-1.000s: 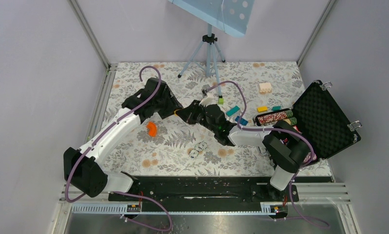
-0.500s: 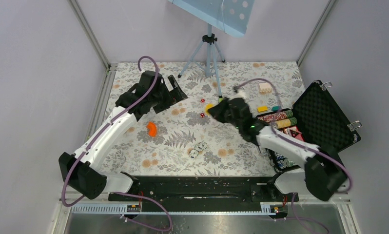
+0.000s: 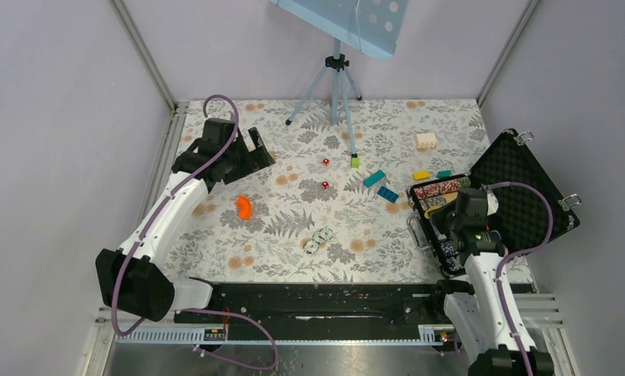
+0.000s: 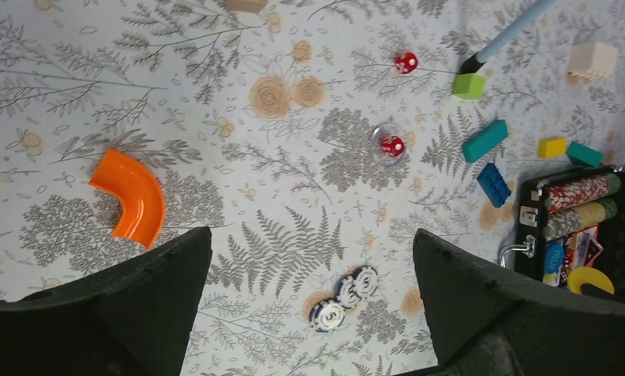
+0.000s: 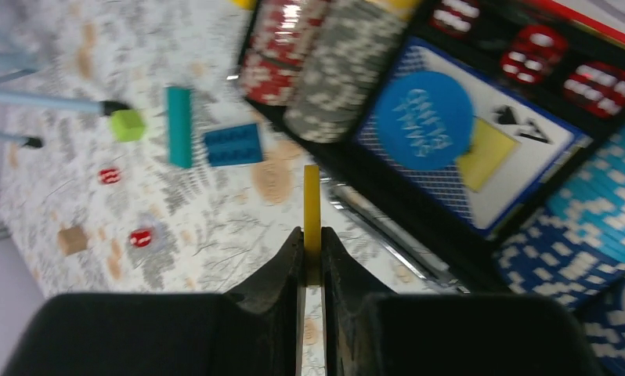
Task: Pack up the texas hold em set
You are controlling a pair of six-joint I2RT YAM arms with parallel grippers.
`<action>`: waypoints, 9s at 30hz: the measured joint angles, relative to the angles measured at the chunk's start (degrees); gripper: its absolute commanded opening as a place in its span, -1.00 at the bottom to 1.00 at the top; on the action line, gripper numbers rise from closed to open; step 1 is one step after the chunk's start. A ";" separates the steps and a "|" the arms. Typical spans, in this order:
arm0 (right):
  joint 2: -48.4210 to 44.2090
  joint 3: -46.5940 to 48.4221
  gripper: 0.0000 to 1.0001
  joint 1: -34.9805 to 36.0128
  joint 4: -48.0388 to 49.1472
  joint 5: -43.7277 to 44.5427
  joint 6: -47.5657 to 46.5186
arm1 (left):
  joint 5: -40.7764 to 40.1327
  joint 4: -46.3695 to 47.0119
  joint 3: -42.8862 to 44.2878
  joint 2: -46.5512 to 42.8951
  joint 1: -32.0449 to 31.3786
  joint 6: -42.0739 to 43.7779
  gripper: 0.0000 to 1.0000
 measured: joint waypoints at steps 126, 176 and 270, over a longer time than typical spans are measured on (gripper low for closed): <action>67.43 54.95 0.54 34.77 -5.38 0.94 -13.57 | 4.96 8.96 -10.38 -7.69 7.17 8.52 0.98; 93.22 81.57 0.34 41.18 -22.14 8.41 -24.63 | 4.74 8.22 -10.38 -7.23 7.61 8.92 0.98; 11.19 11.80 0.41 35.06 -8.55 13.25 -18.73 | -15.58 -8.72 61.35 67.47 -11.15 6.67 0.98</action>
